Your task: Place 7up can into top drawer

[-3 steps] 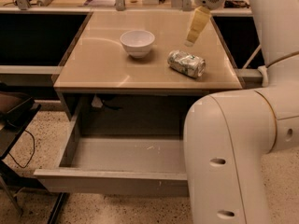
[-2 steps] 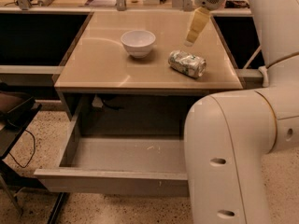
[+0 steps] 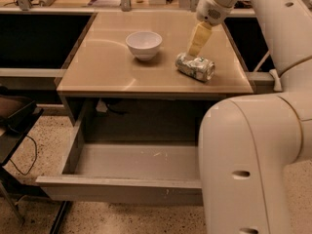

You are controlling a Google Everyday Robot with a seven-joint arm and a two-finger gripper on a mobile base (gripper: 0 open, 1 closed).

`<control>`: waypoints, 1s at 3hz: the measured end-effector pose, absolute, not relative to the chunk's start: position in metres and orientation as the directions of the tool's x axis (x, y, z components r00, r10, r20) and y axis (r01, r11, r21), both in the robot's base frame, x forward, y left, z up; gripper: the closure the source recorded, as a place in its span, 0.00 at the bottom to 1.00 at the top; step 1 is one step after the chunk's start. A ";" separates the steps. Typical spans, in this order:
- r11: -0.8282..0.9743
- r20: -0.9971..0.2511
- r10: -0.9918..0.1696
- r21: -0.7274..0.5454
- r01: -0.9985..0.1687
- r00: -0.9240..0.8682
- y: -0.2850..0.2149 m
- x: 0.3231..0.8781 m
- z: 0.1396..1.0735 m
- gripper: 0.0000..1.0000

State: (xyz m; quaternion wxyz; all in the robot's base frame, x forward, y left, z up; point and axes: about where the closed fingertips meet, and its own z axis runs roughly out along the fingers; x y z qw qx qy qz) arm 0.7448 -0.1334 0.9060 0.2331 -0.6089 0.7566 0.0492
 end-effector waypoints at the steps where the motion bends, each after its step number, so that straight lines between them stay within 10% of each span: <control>1: 0.302 -0.457 -0.865 -0.144 -0.942 -0.207 -0.140 0.725 0.889 0.00; 3: 0.289 -0.441 -0.870 -0.099 -0.952 -0.219 -0.131 0.722 0.861 0.00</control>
Offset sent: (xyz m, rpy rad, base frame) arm -0.0152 -0.0058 -0.0142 0.0511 0.0432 -0.0336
